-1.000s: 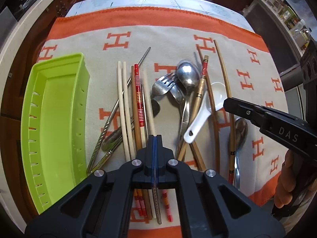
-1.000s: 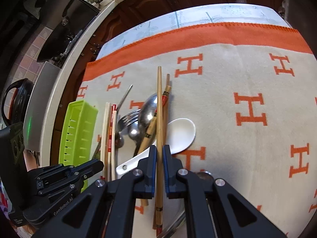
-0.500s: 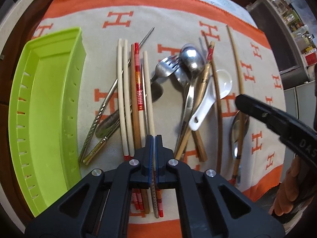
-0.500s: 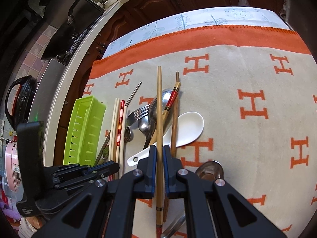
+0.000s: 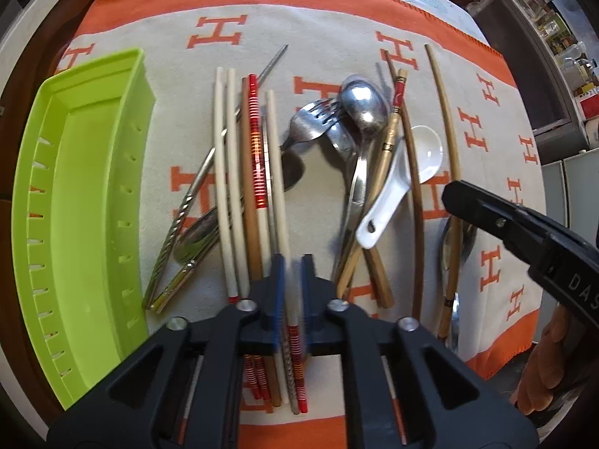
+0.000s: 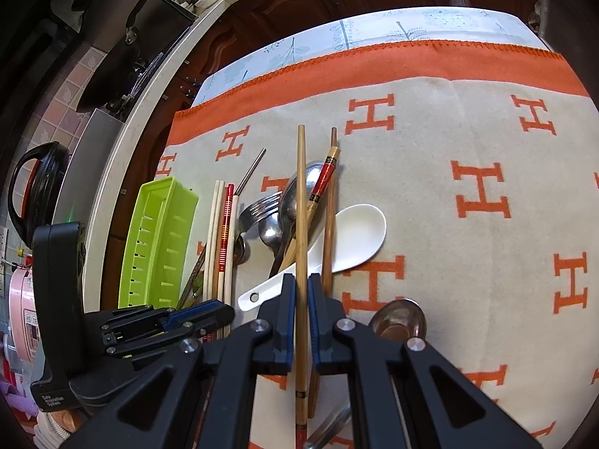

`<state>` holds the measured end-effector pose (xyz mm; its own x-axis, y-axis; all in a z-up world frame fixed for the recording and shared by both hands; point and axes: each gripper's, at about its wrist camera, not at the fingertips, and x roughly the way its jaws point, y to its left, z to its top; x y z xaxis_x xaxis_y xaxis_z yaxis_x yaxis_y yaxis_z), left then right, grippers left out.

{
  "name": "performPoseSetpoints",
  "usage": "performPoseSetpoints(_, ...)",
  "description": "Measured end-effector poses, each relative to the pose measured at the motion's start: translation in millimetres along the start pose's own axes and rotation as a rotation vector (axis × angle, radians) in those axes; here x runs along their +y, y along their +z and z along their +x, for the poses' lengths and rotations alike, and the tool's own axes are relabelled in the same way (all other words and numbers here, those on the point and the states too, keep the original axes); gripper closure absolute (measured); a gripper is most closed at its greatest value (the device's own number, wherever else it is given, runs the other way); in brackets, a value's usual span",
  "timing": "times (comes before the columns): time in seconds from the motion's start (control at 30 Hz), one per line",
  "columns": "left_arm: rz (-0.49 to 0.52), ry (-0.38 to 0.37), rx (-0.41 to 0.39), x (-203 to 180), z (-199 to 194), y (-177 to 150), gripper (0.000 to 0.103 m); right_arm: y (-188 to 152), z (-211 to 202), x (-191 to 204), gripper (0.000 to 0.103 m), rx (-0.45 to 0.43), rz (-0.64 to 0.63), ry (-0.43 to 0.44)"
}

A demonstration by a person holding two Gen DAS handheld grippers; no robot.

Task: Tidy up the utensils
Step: 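Carry the chopsticks into the green tray and open both tools to release them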

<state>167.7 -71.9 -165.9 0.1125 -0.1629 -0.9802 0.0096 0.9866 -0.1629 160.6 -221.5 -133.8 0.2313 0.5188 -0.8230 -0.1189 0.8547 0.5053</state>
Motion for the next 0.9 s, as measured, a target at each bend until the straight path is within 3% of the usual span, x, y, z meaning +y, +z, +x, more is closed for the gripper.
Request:
performPoseSetpoints(0.07, 0.0, -0.006, 0.001, -3.4, 1.1, 2.5, 0.072, -0.6, 0.4, -0.6, 0.097, -0.001, 0.002, -0.002)
performPoseSetpoints(0.1, -0.001, -0.005, 0.005, -6.8, 3.2, 4.1, 0.069, -0.4, 0.5, -1.4, 0.097, 0.0, 0.003, -0.004)
performPoseSetpoints(0.27, -0.014, 0.008, 0.033, -11.7, 17.7, 8.1, 0.069, -1.4, 0.6, -4.7, 0.097, 0.001, 0.007, -0.006)
performPoseSetpoints(0.3, -0.017, 0.007, 0.028, -9.5, 17.7, 8.0, 0.069, -1.3, 0.9, -5.6, 0.097, 0.001, 0.007, -0.008)
performPoseSetpoints(0.37, -0.01, 0.016, 0.019, -9.2, 17.2, 9.6, 0.083, -1.5, 2.0, -5.9, 0.097, 0.004, 0.01, -0.009)
performPoseSetpoints(0.53, -0.003, 0.038, 0.018, -2.0, 18.6, 9.5, 0.093, -2.3, 4.2, -4.4, 0.097, 0.007, 0.004, -0.01)
performPoseSetpoints(0.9, 0.029, 0.067, -0.002, 2.5, 0.7, -8.6, 0.094, -4.0, 3.3, -2.6, 0.097, 0.01, -0.002, -0.012)
